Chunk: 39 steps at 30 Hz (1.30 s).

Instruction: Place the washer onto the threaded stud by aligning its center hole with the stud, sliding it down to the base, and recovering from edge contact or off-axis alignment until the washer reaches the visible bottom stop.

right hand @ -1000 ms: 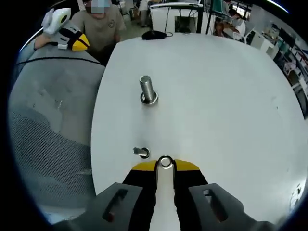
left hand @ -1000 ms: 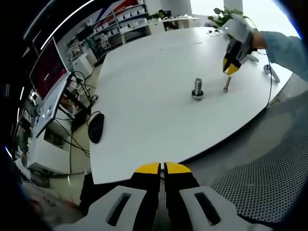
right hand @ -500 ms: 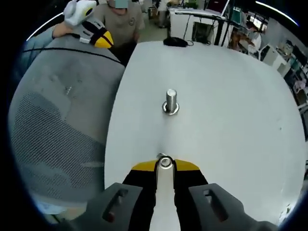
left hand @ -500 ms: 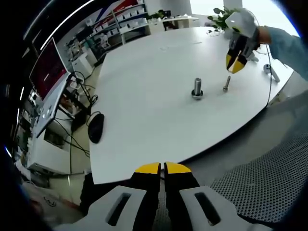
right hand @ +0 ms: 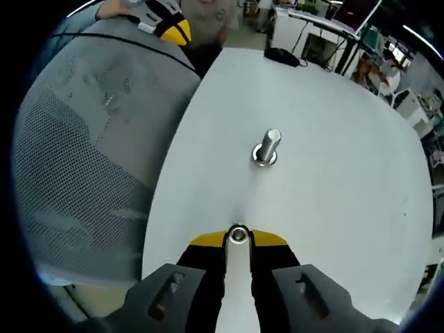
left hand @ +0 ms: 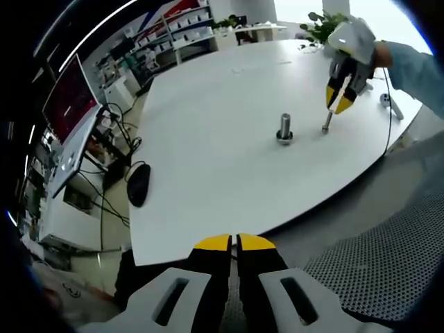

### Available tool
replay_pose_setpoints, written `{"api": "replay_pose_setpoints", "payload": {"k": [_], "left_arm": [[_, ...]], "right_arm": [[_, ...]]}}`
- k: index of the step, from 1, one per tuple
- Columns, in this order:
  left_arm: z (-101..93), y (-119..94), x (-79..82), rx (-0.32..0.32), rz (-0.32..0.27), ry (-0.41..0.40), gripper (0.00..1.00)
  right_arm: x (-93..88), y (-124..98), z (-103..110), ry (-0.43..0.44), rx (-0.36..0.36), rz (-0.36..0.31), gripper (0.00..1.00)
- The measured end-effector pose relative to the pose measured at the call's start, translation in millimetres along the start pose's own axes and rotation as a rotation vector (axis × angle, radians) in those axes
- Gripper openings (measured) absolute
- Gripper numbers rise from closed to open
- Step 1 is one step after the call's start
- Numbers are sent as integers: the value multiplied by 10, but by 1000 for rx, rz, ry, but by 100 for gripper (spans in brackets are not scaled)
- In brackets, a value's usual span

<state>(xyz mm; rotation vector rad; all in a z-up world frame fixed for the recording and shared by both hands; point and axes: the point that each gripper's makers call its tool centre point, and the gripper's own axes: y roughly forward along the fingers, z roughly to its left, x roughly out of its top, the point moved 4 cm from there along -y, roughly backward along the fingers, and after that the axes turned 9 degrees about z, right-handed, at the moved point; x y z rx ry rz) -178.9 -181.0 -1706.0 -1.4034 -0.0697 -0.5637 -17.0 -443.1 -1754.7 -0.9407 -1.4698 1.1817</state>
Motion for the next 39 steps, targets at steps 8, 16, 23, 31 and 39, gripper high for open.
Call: {"api": "replay_pose_setpoints", "payload": {"k": [8, 16, 23, 31, 39], "left_arm": [[-3, -2, 0, -1, 1, -1, 0], [-3, -1, -1, -2, 1, -2, 0], [-1, 5, -7, -2, 6, 0, 0], [5, 7, -6, -4, 3, -4, 0], [3, 5, -5, -3, 2, -4, 0]], "right_arm": [[-9, 26, -16, 12, 4, 12, 14], [-26, 132, -10, 12, 13, 41, 14], [-61, 277, -3, 16, 26, 73, 14], [-92, 468, 13, -6, 48, 125, 14], [-97, 491, 1, -12, 50, 139, 14]]}}
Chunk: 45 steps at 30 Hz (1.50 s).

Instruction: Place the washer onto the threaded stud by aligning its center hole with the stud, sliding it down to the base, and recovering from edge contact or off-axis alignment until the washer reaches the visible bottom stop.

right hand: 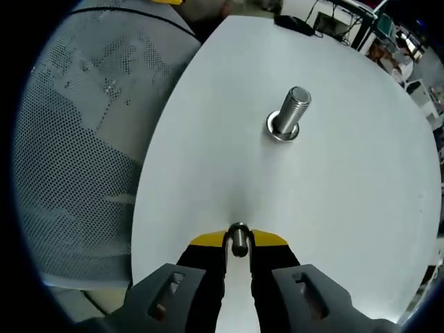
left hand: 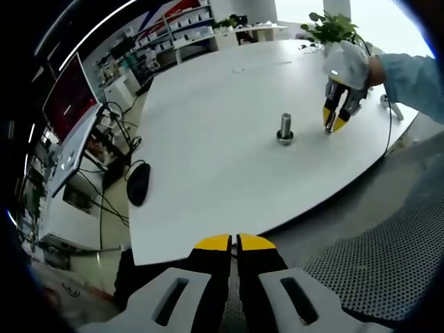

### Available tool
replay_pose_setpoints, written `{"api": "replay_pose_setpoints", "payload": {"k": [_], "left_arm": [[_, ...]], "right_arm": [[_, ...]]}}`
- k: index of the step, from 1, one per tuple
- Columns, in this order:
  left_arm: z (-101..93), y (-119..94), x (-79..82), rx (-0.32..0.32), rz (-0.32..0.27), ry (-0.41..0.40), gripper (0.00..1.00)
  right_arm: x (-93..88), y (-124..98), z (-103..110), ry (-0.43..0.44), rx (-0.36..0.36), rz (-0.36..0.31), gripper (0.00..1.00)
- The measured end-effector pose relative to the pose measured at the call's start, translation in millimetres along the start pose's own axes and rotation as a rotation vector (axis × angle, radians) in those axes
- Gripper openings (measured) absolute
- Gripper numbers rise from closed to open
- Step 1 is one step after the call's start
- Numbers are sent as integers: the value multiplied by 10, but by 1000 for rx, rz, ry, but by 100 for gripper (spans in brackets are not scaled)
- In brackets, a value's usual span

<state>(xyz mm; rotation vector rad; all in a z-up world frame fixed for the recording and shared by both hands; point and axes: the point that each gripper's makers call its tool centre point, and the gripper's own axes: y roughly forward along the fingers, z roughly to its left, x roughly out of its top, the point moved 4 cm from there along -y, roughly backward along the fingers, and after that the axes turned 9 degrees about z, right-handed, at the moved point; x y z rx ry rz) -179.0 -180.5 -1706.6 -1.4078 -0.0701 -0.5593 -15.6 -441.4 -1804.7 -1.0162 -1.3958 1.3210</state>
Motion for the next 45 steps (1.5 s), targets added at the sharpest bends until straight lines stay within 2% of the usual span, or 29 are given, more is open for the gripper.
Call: {"api": "replay_pose_setpoints", "payload": {"k": [19, 20, 22, 23, 26, 27, 31, 33, 38, 40, 42, 45], "left_arm": [[-1, 0, 5, 0, -2, 2, 0], [-2, 0, 7, -1, -3, 2, 0], [-4, -3, 11, -1, -6, 3, 0], [-5, -5, 15, -1, -9, 3, 0], [-6, -8, 23, -3, -15, 2, 0], [-9, -11, 27, -4, -18, 2, 0], [-13, -22, 44, -3, -31, 1, 1], [-20, -29, 48, -1, -35, 6, 1], [-69, -80, 118, -6, -90, 37, 0], [-78, -74, 120, -13, -89, 40, 0], [-90, -76, 116, -15, -87, 50, 1], [-110, -119, 171, -18, -133, 66, 4]], "right_arm": [[12, -13, -60, 44, -26, 1, 14], [14, -13, -53, 50, -23, -3, 16], [14, -22, -32, 94, -16, -18, 26], [23, -43, -11, 135, -4, -44, 31], [44, -164, 37, 187, 17, -117, 35], [54, -239, 58, 210, 13, -154, 37], [-7, -515, 105, 286, -26, -231, 49], [-36, -723, 160, 383, -25, -316, 56], [-138, -1255, 325, 518, -38, -528, 60], [-187, -1445, 406, 577, -56, -602, 60], [-233, -1583, 501, 636, -70, -652, 60], [-255, -1761, 655, 716, -88, -743, 61]]}}
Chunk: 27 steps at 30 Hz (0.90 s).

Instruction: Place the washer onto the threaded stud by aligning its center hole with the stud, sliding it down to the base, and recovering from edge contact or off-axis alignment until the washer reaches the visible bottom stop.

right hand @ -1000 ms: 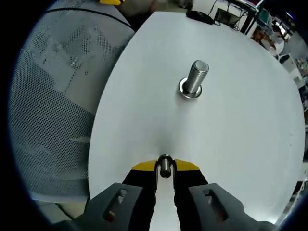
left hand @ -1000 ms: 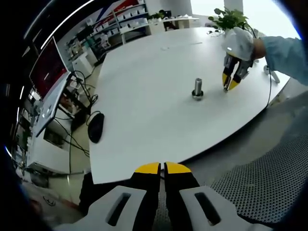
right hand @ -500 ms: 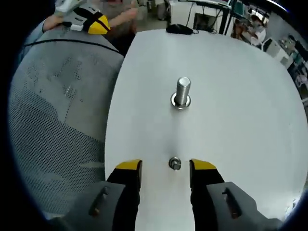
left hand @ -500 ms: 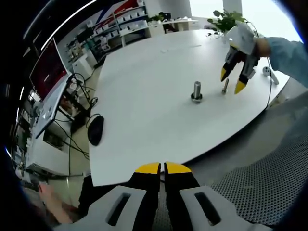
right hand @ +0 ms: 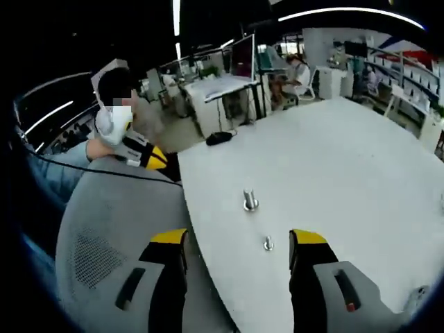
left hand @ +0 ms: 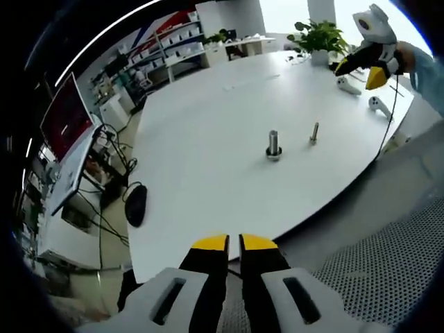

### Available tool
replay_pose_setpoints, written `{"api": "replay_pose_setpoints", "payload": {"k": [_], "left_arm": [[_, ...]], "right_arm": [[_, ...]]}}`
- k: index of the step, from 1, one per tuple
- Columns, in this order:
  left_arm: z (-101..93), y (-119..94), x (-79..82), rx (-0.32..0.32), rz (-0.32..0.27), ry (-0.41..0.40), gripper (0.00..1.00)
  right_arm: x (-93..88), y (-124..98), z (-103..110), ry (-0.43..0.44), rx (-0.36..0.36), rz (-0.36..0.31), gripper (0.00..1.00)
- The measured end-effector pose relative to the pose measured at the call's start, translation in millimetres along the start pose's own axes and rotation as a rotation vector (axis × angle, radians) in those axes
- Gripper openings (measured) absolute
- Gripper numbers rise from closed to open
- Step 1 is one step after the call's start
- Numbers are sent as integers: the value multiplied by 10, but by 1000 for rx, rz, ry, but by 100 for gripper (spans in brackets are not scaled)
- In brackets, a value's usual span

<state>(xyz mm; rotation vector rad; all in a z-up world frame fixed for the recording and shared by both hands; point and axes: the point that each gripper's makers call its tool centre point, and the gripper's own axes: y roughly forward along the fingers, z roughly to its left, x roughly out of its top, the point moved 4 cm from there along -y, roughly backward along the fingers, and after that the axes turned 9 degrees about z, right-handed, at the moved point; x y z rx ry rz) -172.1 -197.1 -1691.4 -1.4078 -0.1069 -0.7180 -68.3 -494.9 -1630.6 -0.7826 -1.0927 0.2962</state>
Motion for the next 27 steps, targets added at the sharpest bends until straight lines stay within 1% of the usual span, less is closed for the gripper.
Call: {"api": "replay_pose_setpoints", "payload": {"k": [1, 3, 4, 5, 6, 7, 8, 9, 10, 11, 12, 13, 15, 17, 18, 19, 21, 22, 23, 24, 26, 27], "left_arm": [[-2, -8, 6, -1, -5, -2, 4], [-13, -27, 31, -5, -26, 12, 4], [-16, -49, 69, -6, -54, 14, 4], [-5, -63, 102, 2, -79, 17, 3], [21, -100, 153, 16, -123, 18, 4], [31, -145, 200, 16, -168, 4, 4], [11, -163, 200, -5, -178, -12, 5], [1, -172, 191, -13, -177, -12, 5], [-49, -182, 201, -49, -190, 0, 5], [-118, -205, 219, -100, -204, 11, 5], [-238, -265, 289, -190, -261, 0, 5], [-263, -292, 306, -214, -280, -8, 6], [-226, -298, 270, -190, -273, 13, 6], [-231, -275, 255, -192, -265, 28, 6], [-240, -280, 261, -202, -269, 25, 6], [-246, -295, 278, -209, -282, 23, 6], [-231, -313, 296, -204, -299, 21, 6], [-236, -338, 318, -216, -319, 10, 6], [-265, -368, 354, -244, -351, 2, 6], [-282, -391, 368, -259, -369, 4, 6], [-299, -387, 347, -253, -359, 22, 6], [-308, -358, 319, -237, -339, 43, 6]], "right_arm": [[-16, -70, 85, 15, -10, -21, 61], [-50, -155, 168, 31, -49, -46, 61], [-91, -209, 228, 37, -73, -54, 61], [-98, -218, 231, 41, -82, -60, 61], [-113, -237, 243, 51, -97, -74, 61], [-147, -270, 294, 75, -118, -97, 61], [-196, -295, 353, 95, -137, -112, 61], [-220, -303, 386, 111, -149, -128, 62], [-225, -308, 452, 93, -156, -170, 63], [-240, -314, 478, 93, -166, -197, 63], [-293, -308, 514, 140, -170, -212, 63], [-335, -299, 532, 158, -166, -209, 63], [-419, -298, 575, 165, -202, -207, 62], [-511, -288, 617, 157, -247, -182, 61], [-544, -275, 640, 157, -256, -172, 61], [-600, -264, 670, 154, -272, -148, 60], [-671, -253, 707, 131, -294, -128, 59], [-702, -256, 712, 129, -308, -123, 56], [-729, -269, 703, 134, -334, -134, 53], [-753, -264, 718, 148, -334, -149, 52], [-787, -193, 780, 205, -287, -175, 51], [-743, -216, 744, 234, -292, -217, 49]]}}
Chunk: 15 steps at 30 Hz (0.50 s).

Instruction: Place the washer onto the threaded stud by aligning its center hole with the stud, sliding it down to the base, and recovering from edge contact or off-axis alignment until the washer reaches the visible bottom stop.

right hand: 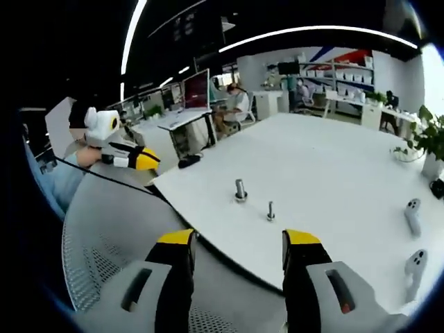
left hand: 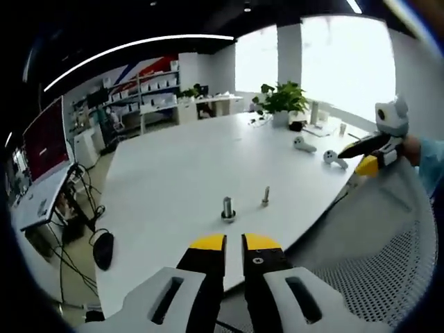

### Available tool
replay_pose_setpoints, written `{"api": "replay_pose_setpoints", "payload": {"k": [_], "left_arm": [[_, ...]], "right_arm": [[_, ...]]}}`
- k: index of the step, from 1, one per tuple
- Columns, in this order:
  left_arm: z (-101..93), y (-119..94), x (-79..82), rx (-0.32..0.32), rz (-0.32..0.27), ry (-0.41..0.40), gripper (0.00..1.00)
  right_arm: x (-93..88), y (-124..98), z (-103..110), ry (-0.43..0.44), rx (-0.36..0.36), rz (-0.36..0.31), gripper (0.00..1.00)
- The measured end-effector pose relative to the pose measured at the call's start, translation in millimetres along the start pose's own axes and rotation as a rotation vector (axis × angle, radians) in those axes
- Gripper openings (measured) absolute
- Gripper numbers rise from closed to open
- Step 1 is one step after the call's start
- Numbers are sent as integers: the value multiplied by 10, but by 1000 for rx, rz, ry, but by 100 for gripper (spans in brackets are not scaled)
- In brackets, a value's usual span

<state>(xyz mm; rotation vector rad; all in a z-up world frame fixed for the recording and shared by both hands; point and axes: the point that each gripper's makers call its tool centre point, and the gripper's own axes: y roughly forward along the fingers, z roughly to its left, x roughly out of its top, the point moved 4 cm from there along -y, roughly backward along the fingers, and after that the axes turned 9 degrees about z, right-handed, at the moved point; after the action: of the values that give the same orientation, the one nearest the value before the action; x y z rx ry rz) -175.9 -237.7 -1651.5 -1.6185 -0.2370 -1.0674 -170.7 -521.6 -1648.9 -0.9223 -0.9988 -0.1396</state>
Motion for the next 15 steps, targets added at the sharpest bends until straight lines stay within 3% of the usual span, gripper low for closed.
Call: {"api": "replay_pose_setpoints", "payload": {"k": [2, 5, 6, 7, 8, 10, 12, 15], "left_arm": [[9, 20, -14, 28, 19, 32, 6], [26, 29, -27, 35, 28, 9, 6], [49, 44, -78, 61, 62, 19, 6], [65, 72, -178, 83, 138, 97, 6], [47, 87, -220, 73, 173, 130, 5], [16, 92, -181, 52, 142, 96, 3], [43, 53, -93, 66, 74, 62, 2], [60, 51, -106, 80, 75, 64, 2]], "right_arm": [[61, 4, -41, 10, -19, -44, 48], [-39, 73, -59, -2, -58, 6, 47], [-75, 95, -63, 5, -63, 22, 46], [-81, 93, -47, 70, -37, 19, 44], [-44, 93, -52, 71, -27, -16, 43], [-46, 87, -79, 75, -36, -18, 43], [-49, 83, -80, 75, -41, -16, 42], [-60, 83, -74, 74, -37, -11, 42]]}}
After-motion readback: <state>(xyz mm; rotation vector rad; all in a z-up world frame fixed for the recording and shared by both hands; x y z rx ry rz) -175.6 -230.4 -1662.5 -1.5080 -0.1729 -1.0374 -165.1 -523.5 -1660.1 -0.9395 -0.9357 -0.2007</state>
